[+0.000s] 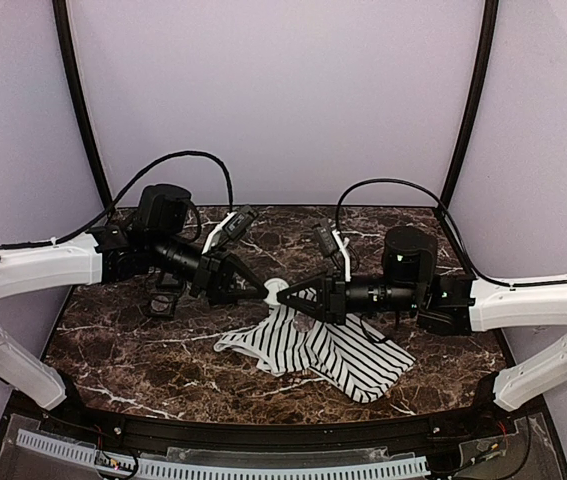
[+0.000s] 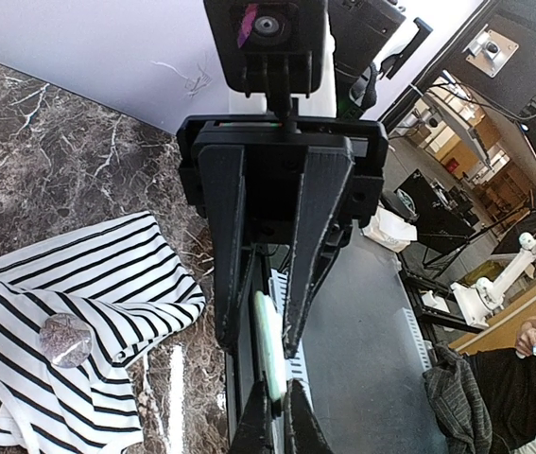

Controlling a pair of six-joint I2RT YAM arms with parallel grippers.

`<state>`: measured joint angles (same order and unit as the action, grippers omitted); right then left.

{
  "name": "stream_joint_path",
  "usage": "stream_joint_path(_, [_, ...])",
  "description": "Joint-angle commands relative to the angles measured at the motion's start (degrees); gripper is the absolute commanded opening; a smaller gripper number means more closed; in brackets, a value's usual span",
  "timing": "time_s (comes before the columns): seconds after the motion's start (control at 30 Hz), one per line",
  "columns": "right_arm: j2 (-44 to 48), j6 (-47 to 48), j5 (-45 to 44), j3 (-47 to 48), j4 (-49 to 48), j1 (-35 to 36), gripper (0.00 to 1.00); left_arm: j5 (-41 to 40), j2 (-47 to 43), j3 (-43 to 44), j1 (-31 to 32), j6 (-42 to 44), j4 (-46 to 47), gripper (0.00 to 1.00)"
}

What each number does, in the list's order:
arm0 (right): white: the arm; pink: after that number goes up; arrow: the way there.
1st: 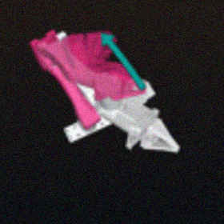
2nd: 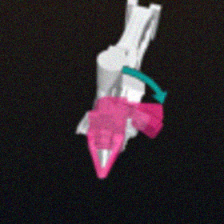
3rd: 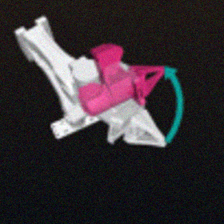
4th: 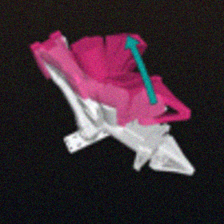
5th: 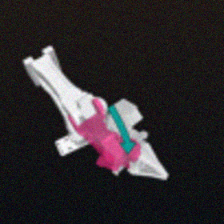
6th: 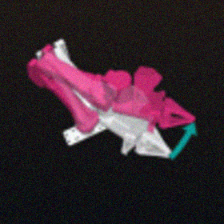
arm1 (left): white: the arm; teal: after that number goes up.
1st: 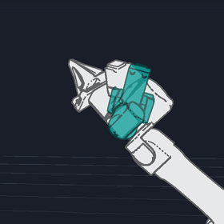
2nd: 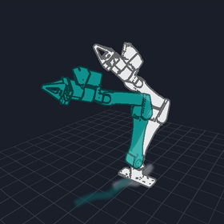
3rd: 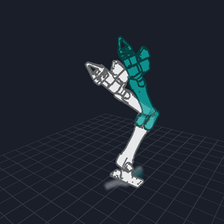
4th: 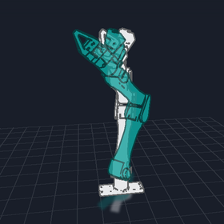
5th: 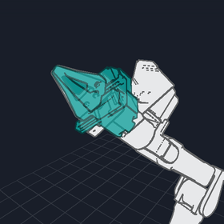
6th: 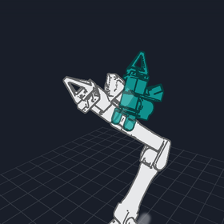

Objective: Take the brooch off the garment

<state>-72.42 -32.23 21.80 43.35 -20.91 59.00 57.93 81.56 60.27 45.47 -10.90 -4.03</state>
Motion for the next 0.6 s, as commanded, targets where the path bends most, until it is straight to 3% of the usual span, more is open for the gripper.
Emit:
stream_joint_path(0.0, [-0.24,-0.77,-3.9,1.23,0.19,-0.19,0.18,2.74,-0.33,-0.32,0.4,0.75,0.39,0.01])
stream_joint_path(0.57, [-3.06,-1.94,-5.97,3.19,3.7,-0.37,0.12,2.91,-0.24,-0.53,0.4,0.92,0.43,0.01])
